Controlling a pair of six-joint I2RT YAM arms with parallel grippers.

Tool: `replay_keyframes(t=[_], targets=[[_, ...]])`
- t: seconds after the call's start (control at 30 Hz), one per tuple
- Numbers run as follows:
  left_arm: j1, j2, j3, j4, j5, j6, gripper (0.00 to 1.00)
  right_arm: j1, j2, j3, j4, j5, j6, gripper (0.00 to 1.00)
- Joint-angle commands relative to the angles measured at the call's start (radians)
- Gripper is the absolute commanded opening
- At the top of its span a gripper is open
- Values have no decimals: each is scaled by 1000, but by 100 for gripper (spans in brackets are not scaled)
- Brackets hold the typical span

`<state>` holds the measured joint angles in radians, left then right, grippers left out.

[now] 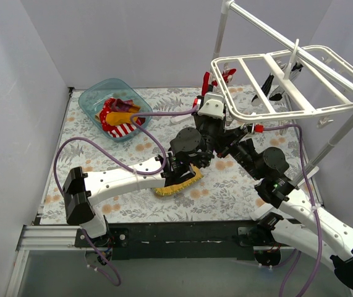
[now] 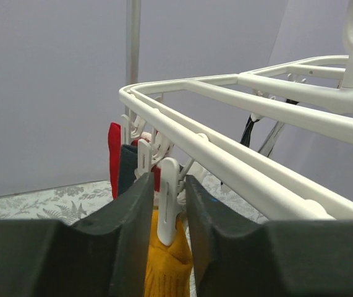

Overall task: Remove the socks clipped to the hanger
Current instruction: Remove the sock from the hanger.

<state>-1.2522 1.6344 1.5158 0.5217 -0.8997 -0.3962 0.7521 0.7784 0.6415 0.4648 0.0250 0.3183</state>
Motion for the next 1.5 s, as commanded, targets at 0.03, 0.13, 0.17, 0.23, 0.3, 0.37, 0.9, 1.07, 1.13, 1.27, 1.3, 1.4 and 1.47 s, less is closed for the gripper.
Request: replay_keyframes(t=[0.03, 0.13, 0.17, 0.23, 0.3, 0.37, 0.9, 1.07, 1.13, 1.27, 1.3, 1.4, 1.47], targets=[[4, -42, -8, 23, 24, 0, 17, 1, -21, 14, 18, 1, 2, 1], [5, -54, -14, 17, 38, -15, 5, 1, -22, 11, 15, 6, 1, 1], [5, -57, -20, 18, 39, -23, 2, 1, -22, 9, 14, 7, 1, 1], [4, -62, -23, 20, 47, -26, 0, 1, -25, 3, 11, 16, 1, 1], [4, -70, -25, 17, 51, -33, 0, 1, -34, -11, 8, 33, 1, 1], [5, -79, -26, 12, 62, -41, 0, 1, -41, -28, 6, 41, 2, 1], [5, -96, -29, -11, 90, -76, 0, 1, -96, -88, -29, 87, -8, 1], [5, -104, -31, -17, 96, -92, 0, 1, -108, -101, -38, 99, -13, 1], [4, -108, -29, -26, 102, -101, 0, 1, -114, -103, -40, 102, -15, 1], [5, -114, -29, -42, 113, -119, 0, 1, -116, -102, -43, 104, -19, 1], [5, -119, -29, -51, 119, -134, 0, 1, -116, -98, -45, 104, -19, 1], [5, -133, -31, -89, 143, -165, 0, 1, -116, -92, -46, 104, -25, 1], [5, -140, -37, -101, 154, -181, 0, 1, -113, -88, -48, 101, -28, 1]])
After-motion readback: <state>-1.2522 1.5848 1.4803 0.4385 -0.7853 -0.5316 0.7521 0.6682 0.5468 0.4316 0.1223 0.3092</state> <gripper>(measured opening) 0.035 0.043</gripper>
